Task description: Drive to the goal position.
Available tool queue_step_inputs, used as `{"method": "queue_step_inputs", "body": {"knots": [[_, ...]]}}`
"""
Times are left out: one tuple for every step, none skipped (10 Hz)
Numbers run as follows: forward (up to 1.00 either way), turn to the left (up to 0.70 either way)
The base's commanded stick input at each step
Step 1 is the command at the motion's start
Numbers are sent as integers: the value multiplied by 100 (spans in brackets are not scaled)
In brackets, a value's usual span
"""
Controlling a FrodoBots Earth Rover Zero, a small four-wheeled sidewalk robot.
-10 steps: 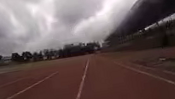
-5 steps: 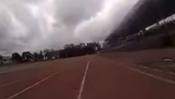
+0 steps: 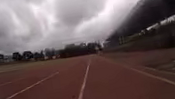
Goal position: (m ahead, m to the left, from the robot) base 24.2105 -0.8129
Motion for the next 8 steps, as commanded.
{"method": "queue_step_inputs", "body": {"knots": [[70, 0], [70, 0], [70, 0], [70, 0], [70, 0], [70, 0], [70, 0], [70, 0]]}}
